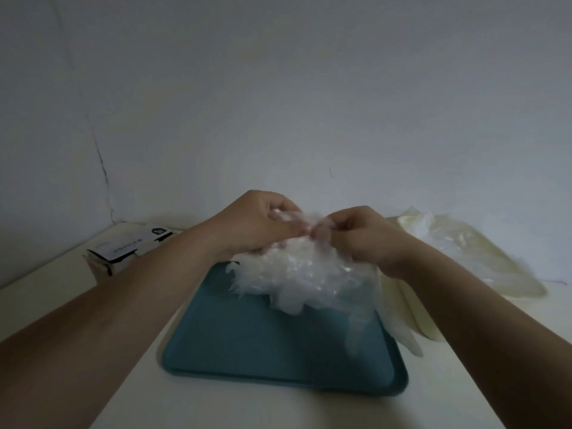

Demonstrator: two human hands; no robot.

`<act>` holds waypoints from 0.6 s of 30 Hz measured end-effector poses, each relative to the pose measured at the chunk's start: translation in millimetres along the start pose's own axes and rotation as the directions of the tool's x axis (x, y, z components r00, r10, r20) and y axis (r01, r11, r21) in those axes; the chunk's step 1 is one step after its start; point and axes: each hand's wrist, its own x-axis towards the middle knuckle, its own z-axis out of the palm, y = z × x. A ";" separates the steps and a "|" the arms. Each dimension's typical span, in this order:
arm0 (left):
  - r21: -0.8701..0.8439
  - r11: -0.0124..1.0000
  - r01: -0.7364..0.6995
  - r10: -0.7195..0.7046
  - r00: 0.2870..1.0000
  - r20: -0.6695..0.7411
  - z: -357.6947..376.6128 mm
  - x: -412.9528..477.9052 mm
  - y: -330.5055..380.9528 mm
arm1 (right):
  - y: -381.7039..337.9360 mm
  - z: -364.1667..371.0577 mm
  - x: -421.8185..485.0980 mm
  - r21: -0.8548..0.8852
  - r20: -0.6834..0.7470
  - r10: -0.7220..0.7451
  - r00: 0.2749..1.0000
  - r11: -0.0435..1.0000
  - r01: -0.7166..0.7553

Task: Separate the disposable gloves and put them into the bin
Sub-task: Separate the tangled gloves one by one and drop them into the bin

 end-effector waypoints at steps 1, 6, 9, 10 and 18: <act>0.004 0.999 0.038 -0.038 0.999 0.025 -4.3 -2.6 -6.6 | 3.8 -1.5 -1.6 0.041 0.001 0.026 1.000 0.999 -0.026; -0.166 0.977 0.137 -0.123 0.988 0.094 -13.3 -15.8 -38.7 | 17.7 0.6 -4.9 0.232 -0.035 0.156 0.987 0.962 -0.144; -0.243 0.950 0.198 -0.203 0.979 0.006 -17.5 -19.2 -58.5 | 21.5 1.7 -3.0 0.259 -0.140 0.206 0.968 0.952 -0.165; -0.206 0.955 0.213 -0.230 0.971 -0.061 -18.6 -19.1 -63.7 | 23.1 1.1 -1.3 0.295 -0.183 0.219 0.958 0.942 -0.159; -0.071 0.997 -0.024 -0.001 0.945 -0.326 5.3 2.4 -15.6 | 17.9 -7.5 8.4 0.237 -0.233 0.108 0.966 0.970 -0.051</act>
